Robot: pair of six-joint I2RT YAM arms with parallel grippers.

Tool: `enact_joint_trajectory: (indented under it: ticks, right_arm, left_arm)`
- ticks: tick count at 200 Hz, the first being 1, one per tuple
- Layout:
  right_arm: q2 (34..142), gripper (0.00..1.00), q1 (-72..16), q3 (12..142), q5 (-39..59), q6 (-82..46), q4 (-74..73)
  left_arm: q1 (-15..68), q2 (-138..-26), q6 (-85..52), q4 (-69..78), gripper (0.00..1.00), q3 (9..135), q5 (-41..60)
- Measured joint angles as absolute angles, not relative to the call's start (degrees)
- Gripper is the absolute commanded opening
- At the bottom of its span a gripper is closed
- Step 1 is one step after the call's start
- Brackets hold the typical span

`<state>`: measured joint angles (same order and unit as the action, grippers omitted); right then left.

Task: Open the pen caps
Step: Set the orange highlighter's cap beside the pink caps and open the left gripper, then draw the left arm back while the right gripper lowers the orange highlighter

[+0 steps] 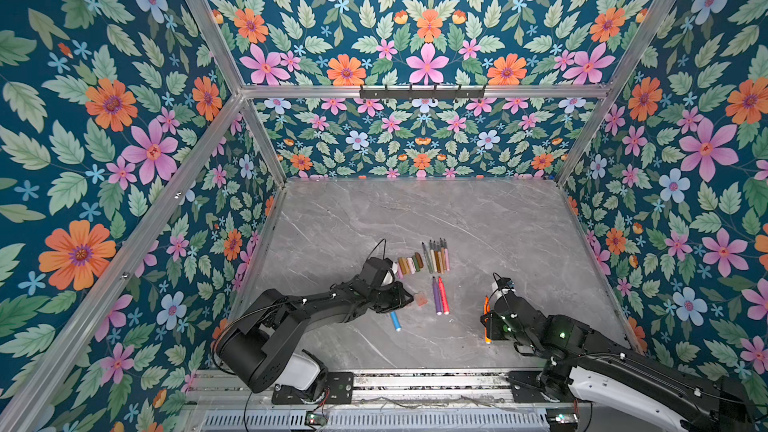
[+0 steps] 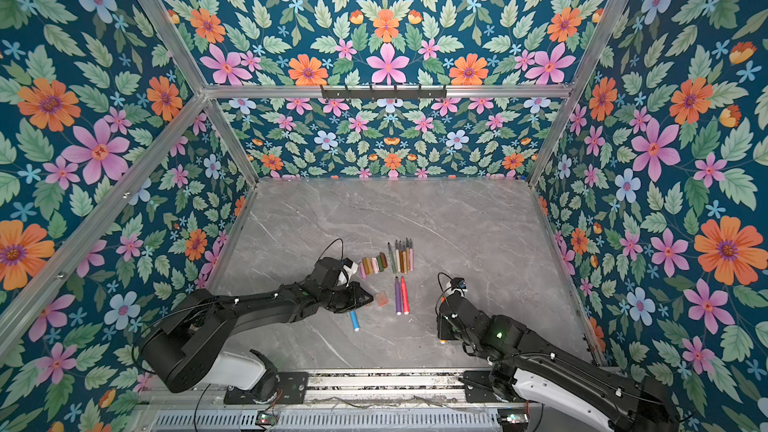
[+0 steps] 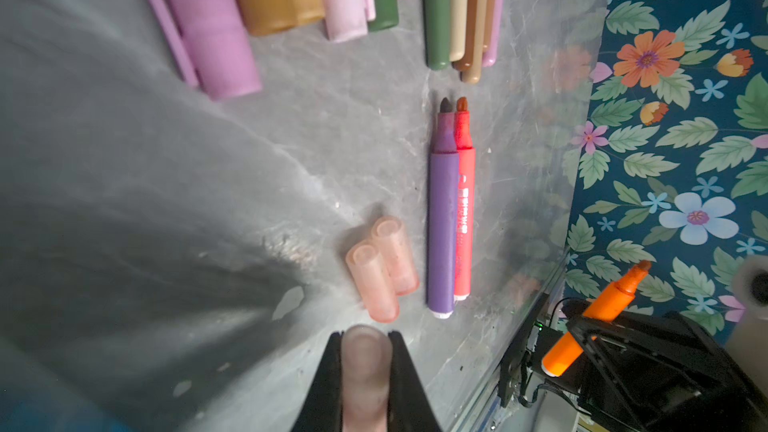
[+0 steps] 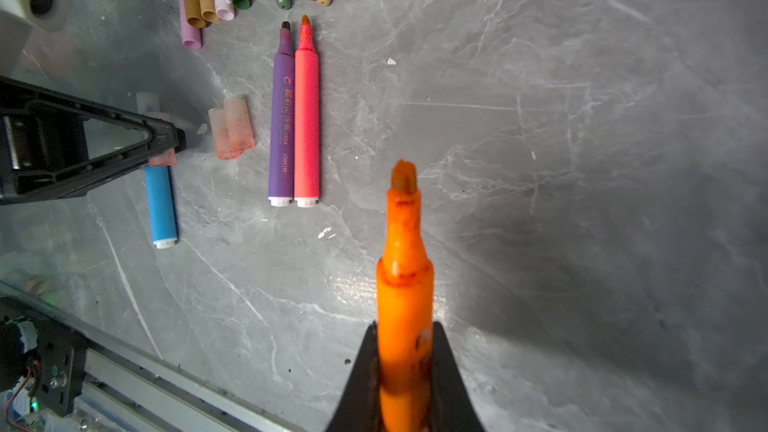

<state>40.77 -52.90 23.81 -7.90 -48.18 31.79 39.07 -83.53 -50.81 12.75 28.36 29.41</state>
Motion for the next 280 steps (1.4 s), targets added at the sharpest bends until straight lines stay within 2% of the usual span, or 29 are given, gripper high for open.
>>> enact_joint_trajectory:
  ticks: [68,151,196,280]
  right_arm:
    - [37.01,0.01,-52.80,22.59,-8.71,-48.23,33.74]
    - [37.69,0.02,-52.53,22.31,-8.95,-48.23,34.13]
    - [38.09,0.02,-52.49,22.35,-8.95,-48.23,34.02]
    - [38.57,0.04,-52.45,22.33,-8.91,-48.25,33.52]
  left_arm:
    - [40.60,-86.96,-52.62,16.62,0.12,28.40,29.21]
    - [41.10,-87.35,-53.65,17.98,0.19,27.92,28.82]
    - [41.23,-86.83,-53.67,18.00,0.30,27.57,28.64]
    - [41.23,-85.97,-53.67,17.96,0.31,27.42,28.58]
